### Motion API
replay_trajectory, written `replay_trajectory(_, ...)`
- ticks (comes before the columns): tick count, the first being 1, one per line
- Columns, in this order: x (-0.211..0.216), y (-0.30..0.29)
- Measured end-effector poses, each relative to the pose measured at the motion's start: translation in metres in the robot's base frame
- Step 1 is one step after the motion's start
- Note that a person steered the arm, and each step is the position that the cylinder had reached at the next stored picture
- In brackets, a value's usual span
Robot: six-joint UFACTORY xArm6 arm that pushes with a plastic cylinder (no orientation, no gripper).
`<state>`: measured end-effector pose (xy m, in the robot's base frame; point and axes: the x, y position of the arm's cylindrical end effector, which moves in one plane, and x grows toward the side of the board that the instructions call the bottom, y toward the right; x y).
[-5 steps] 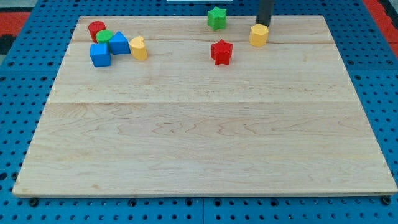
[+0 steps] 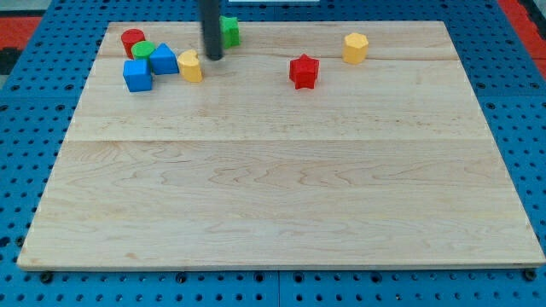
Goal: Move the green star into the red star
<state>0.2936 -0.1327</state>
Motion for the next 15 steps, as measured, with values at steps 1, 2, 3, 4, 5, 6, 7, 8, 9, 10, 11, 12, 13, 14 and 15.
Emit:
replay_trajectory(1, -0.009, -0.039)
replay_trajectory(2, -0.010, -0.061)
replay_trajectory(3, -0.010, -0.050)
replay_trajectory(4, -0.020, -0.050)
replay_trajectory(5, -0.043, -0.050)
replay_trajectory(6, -0.065, -0.035)
replay_trajectory(7, -0.084, -0.009)
replay_trajectory(8, -0.088, 0.014)
replay_trajectory(9, -0.088, 0.034)
replay_trajectory(10, -0.087, 0.034)
replay_trajectory(11, -0.088, 0.029)
replay_trajectory(12, -0.087, 0.041)
replay_trajectory(13, -0.054, 0.084)
replay_trajectory(14, -0.055, 0.068)
replay_trajectory(15, -0.083, 0.056)
